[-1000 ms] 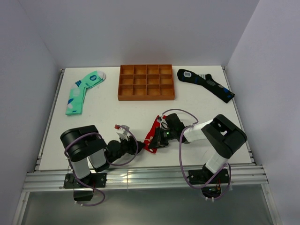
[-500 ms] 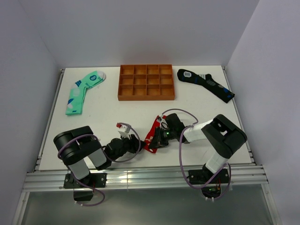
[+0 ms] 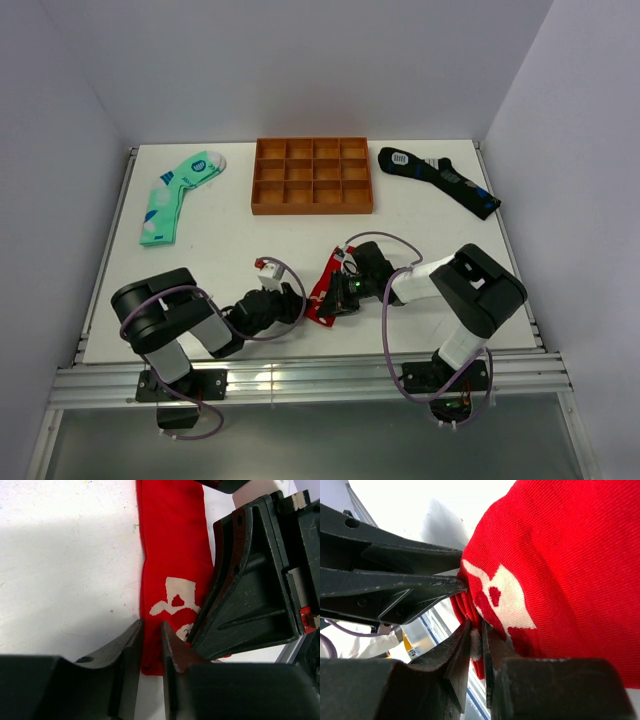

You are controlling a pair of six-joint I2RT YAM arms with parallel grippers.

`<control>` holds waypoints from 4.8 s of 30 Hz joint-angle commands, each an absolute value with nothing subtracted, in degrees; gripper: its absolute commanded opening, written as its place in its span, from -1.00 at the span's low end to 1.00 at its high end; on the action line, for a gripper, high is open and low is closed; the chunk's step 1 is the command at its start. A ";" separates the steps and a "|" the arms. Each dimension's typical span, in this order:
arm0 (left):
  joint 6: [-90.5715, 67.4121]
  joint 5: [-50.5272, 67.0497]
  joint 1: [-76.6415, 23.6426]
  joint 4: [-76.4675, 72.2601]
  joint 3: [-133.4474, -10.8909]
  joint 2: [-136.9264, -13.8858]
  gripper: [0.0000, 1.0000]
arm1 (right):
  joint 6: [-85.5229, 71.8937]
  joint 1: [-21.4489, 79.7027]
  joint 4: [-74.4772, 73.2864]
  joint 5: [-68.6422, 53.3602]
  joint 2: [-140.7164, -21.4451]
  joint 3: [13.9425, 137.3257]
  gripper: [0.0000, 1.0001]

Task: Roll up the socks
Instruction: Roll the sock at the center of the board.

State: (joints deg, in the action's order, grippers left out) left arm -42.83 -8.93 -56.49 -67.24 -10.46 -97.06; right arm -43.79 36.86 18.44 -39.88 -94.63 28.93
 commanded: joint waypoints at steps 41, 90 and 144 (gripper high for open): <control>-43.68 -13.45 -59.50 -17.50 -26.28 -90.97 -1.00 | -29.36 48.32 30.24 -5.03 -65.04 14.15 0.12; -37.62 4.31 -46.76 -2.90 -31.64 -84.73 -0.99 | -18.20 74.61 36.30 23.10 -72.77 14.94 0.25; -42.27 6.33 -45.17 -5.70 -27.25 -77.96 -1.00 | -32.78 70.58 13.36 14.95 -81.21 24.96 -0.52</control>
State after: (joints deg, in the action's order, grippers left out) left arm -40.56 7.84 -45.25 -4.38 -28.84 -80.25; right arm -29.91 71.85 18.87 20.56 -80.40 23.40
